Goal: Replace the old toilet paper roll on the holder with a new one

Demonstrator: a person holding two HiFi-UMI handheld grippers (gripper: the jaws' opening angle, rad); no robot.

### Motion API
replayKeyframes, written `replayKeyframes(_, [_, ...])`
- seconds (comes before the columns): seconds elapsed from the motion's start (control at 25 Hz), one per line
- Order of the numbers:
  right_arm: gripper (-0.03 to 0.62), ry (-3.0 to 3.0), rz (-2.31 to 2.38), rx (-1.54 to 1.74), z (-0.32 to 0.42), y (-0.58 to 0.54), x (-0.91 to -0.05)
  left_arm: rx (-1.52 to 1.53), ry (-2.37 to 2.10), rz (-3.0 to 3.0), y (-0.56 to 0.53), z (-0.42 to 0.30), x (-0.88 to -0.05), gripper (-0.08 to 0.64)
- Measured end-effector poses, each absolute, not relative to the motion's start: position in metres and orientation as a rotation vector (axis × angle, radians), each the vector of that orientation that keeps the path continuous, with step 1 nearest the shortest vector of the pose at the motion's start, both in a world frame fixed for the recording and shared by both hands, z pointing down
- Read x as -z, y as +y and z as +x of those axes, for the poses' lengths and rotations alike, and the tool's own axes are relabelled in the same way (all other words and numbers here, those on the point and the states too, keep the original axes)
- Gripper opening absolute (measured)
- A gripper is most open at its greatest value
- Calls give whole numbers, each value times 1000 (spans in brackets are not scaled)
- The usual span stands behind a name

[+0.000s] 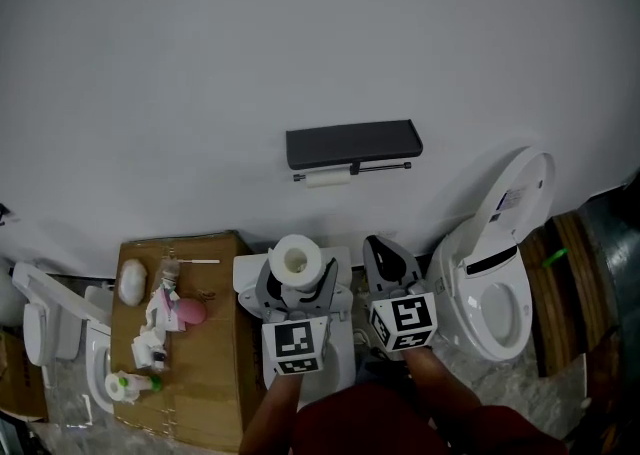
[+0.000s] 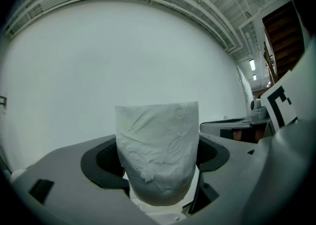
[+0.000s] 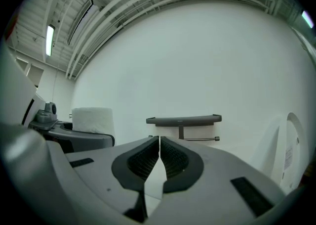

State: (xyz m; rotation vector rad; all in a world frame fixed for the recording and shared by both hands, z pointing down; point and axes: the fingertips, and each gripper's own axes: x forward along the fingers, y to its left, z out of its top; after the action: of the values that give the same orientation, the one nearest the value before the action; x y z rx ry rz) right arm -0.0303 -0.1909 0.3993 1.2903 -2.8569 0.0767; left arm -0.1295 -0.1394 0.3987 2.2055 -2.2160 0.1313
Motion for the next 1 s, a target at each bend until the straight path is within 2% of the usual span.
replayKeyframes(0.6, [23,-2866,1242,-161,-68,-241,-422,-129,-2212,2194,-190,-155,-412,434])
replayKeyframes(0.8, [25,-2889,1257,-354,-80,-262,-435,-152,-2223,2183,-195,-170,-415,434])
replayKeyframes(1.0, [25,-2933,1231,-769,-97,-283,-454,-180,-2225,2179,-204,-182,-421,434])
